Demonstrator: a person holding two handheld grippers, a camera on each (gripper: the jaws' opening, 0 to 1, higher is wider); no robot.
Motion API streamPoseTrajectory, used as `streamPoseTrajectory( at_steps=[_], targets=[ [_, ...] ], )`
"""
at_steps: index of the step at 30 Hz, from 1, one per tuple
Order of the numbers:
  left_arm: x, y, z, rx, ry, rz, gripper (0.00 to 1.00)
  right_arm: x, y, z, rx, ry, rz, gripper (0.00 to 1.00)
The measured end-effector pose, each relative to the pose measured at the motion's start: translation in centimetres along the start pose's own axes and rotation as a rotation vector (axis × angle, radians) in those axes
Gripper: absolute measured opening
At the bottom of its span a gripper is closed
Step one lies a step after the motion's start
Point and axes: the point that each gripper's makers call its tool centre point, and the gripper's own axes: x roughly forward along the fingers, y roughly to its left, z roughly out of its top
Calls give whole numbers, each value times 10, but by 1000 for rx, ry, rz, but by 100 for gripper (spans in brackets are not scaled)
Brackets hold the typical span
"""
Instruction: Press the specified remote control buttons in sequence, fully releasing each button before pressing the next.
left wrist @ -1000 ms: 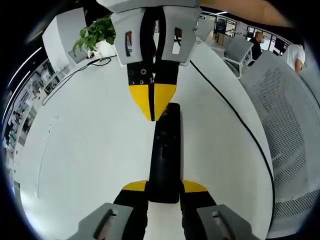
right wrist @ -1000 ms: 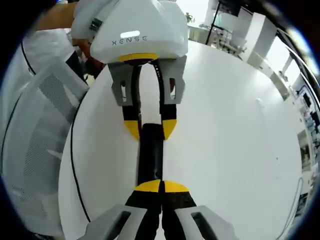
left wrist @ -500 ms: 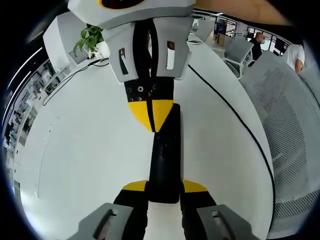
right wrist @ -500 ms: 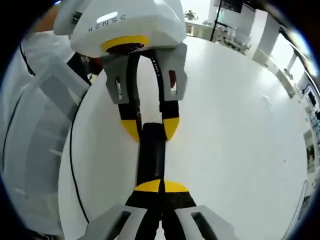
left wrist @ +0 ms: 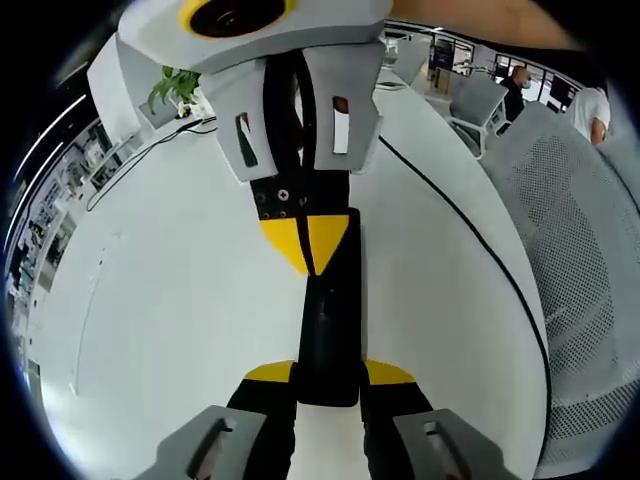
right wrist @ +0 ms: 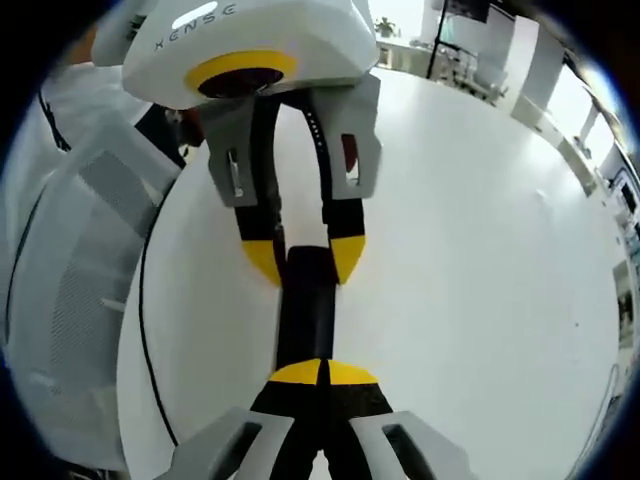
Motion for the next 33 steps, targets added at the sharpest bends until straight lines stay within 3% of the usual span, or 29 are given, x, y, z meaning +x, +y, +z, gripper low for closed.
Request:
streamPoseTrajectory(
  at_steps=[33],
  targets=[
    [0,1,-1,-21,-4,6,23,4,0,-3,-31,56,23,0]
  ],
)
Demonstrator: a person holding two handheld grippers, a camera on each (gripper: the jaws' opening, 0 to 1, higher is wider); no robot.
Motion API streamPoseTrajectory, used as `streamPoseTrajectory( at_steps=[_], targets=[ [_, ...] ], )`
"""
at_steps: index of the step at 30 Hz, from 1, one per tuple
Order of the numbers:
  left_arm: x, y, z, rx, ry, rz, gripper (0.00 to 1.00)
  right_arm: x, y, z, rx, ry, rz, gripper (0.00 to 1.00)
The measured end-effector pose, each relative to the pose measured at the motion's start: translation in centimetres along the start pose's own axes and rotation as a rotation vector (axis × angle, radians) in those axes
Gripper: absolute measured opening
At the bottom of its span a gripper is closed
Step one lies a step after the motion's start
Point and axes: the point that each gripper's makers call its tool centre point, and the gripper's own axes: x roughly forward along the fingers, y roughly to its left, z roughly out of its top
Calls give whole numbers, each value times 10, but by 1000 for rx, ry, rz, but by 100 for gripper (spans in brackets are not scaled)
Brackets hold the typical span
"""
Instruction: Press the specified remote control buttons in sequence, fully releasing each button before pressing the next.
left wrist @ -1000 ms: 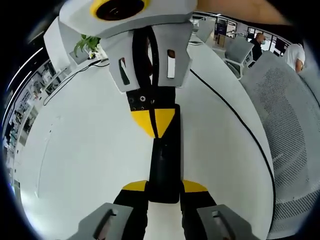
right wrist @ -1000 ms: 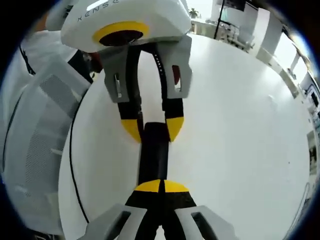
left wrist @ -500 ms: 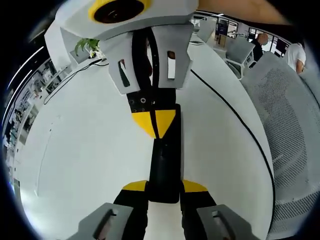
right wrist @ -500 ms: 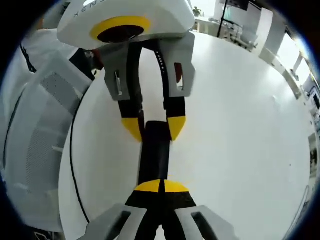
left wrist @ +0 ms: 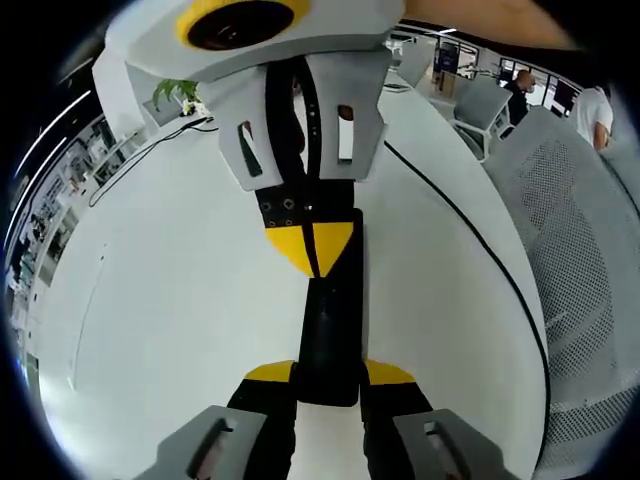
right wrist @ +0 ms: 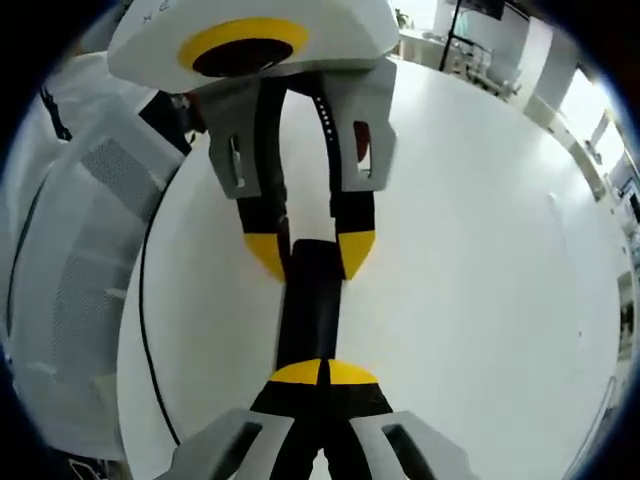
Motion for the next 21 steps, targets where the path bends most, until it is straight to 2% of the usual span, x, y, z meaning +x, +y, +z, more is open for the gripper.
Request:
streamPoseTrajectory(
  at_steps=[15,21],
  targets=[
    [0,0,0,-12,-5,-3,23,-1,-2,1,2,-31,-30,0],
    [1,0,0,-8,-6,-5,23,-10,0,7,-13,-47,-42,0]
  ],
)
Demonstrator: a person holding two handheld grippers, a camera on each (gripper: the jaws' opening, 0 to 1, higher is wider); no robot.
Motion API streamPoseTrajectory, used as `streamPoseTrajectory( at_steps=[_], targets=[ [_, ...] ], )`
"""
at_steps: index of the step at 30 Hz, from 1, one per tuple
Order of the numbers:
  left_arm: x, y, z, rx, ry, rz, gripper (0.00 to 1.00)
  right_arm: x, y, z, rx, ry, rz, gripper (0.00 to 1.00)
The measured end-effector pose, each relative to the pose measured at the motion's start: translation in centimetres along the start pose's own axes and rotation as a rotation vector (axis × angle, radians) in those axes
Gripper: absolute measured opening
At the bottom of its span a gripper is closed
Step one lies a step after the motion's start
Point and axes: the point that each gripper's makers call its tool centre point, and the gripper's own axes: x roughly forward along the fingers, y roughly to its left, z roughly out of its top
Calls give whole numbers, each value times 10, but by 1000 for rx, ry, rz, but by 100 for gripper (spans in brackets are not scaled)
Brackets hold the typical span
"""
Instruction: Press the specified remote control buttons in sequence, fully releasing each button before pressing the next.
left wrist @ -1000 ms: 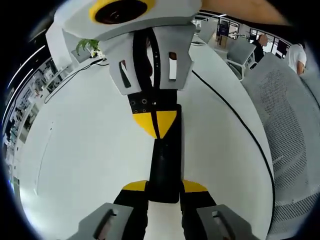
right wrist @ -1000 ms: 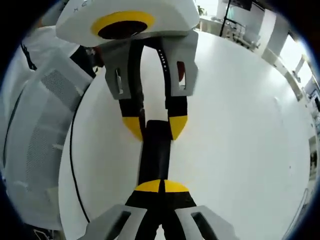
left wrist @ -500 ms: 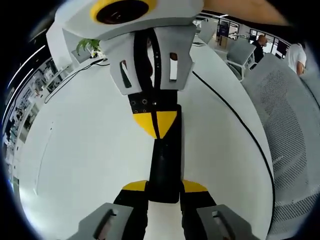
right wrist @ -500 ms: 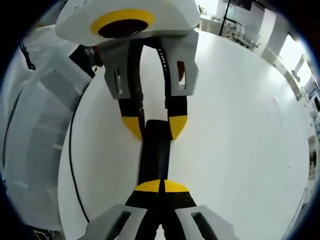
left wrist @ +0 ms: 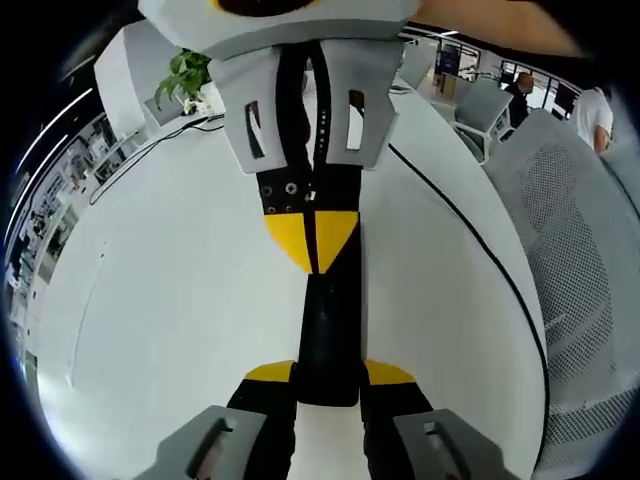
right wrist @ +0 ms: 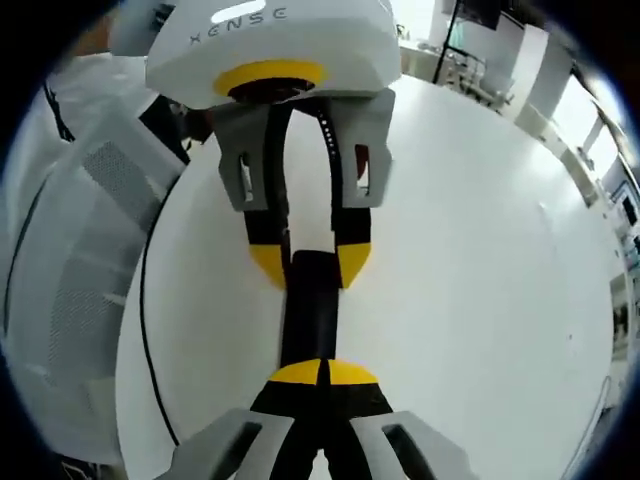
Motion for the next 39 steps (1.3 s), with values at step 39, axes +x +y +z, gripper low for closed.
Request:
streamPoseTrajectory(
  at_steps=[39],
  targets=[
    [1,-1,1,5,-5,-6,23,-25,6,7,-16,-11,-50,0]
  ],
)
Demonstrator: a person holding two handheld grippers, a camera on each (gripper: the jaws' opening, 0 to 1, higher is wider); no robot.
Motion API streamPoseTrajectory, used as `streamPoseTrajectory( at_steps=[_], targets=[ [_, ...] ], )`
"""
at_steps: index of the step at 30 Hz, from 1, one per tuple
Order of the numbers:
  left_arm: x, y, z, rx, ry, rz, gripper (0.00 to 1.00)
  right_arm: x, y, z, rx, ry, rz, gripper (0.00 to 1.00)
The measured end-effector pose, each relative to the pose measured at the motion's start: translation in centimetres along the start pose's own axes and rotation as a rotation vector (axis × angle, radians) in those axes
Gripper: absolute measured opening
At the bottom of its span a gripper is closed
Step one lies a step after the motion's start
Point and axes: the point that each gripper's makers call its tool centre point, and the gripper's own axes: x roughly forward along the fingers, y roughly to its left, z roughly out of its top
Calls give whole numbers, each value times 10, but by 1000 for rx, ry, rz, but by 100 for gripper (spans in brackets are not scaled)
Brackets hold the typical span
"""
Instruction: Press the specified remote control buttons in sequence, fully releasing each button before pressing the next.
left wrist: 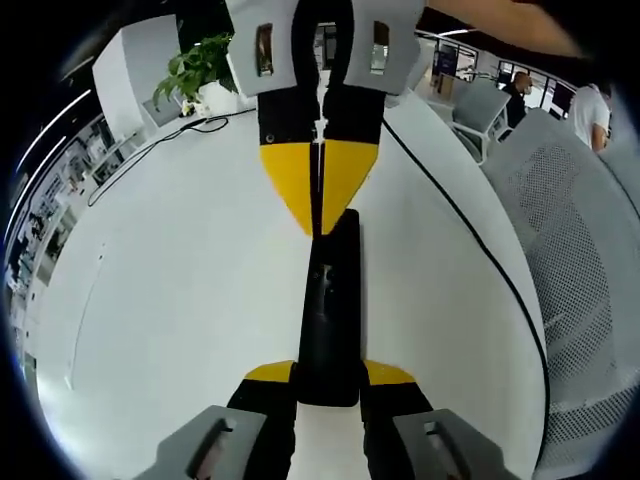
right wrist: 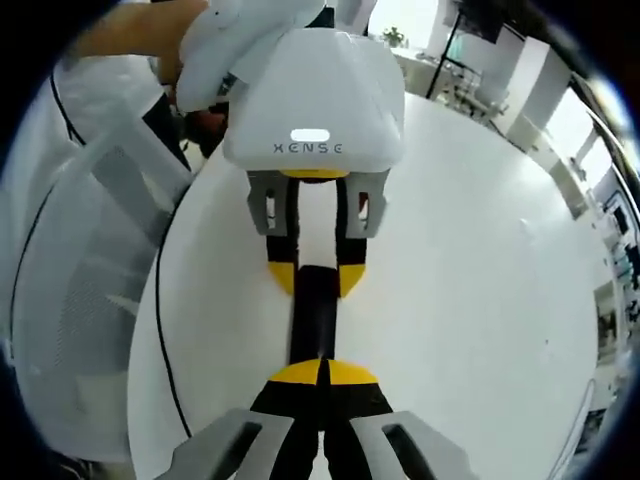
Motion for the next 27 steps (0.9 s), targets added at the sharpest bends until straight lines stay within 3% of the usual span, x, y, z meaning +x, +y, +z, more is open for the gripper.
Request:
streamPoseTrajectory(
  at_steps=[27],
  targets=[
    [-2,1,0,3,-8,-3,24,28,4,-9,20,7,35,0]
  ],
)
